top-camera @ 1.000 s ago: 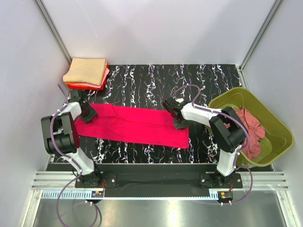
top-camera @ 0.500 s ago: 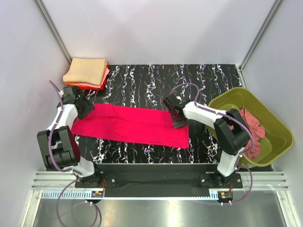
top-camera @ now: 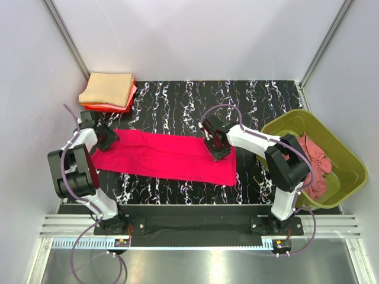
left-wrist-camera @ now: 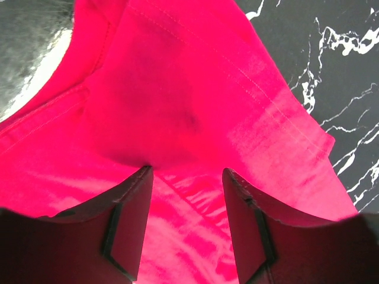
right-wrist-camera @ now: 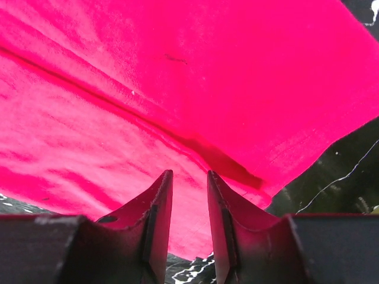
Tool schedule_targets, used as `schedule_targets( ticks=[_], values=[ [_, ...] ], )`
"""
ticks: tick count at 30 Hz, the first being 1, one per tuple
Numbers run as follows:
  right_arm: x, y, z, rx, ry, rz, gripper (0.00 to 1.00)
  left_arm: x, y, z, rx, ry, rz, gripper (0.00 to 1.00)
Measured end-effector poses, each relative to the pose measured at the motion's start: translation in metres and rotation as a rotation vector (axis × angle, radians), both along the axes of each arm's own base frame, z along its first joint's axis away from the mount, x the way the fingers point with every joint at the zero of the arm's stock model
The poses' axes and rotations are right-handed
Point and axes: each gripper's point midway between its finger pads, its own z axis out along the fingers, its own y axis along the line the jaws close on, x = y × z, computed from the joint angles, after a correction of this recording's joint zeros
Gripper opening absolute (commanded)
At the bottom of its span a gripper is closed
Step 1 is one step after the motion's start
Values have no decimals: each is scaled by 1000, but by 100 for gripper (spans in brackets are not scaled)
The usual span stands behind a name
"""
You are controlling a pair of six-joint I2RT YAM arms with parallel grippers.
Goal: Fold and stack the t-shirts
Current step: Fold the tshirt
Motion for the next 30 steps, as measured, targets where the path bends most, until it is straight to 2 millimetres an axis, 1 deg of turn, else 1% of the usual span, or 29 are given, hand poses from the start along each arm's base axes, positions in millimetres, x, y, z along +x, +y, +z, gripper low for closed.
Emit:
schedule_targets(
  ticks=[7, 9, 14, 18, 19, 21, 22, 25, 30],
  values=[
    [4, -1, -5, -18, -8, 55, 37, 2, -3, -13, -28, 18, 1, 47],
    [5, -1, -8, -26, -5, 59, 36, 3, -3, -12, -30, 17, 0, 45],
    [8, -3, -16, -55, -3, 82, 35, 9, -2, -9, -25, -1, -2, 43],
    [11, -6, -17, -73, -13, 91, 34, 10, -1, -9, -25, -3, -2, 39],
    [12, -6, -16, -75, -20, 93, 34, 10, -2, -8, -26, -5, -2, 34],
    [17, -5, -14, -80, -36, 96, 33, 10, -2, -8, -28, -6, -3, 27],
    [19, -4, -13, -80, -41, 99, 32, 11, -2, -8, -29, -7, -4, 16],
    [22, -3, -14, -77, -50, 104, 32, 11, -3, -8, -35, -8, -5, 0],
    [22, -4, -20, -91, -42, 112, 32, 11, -5, -8, -41, -11, -13, 0]
  ],
)
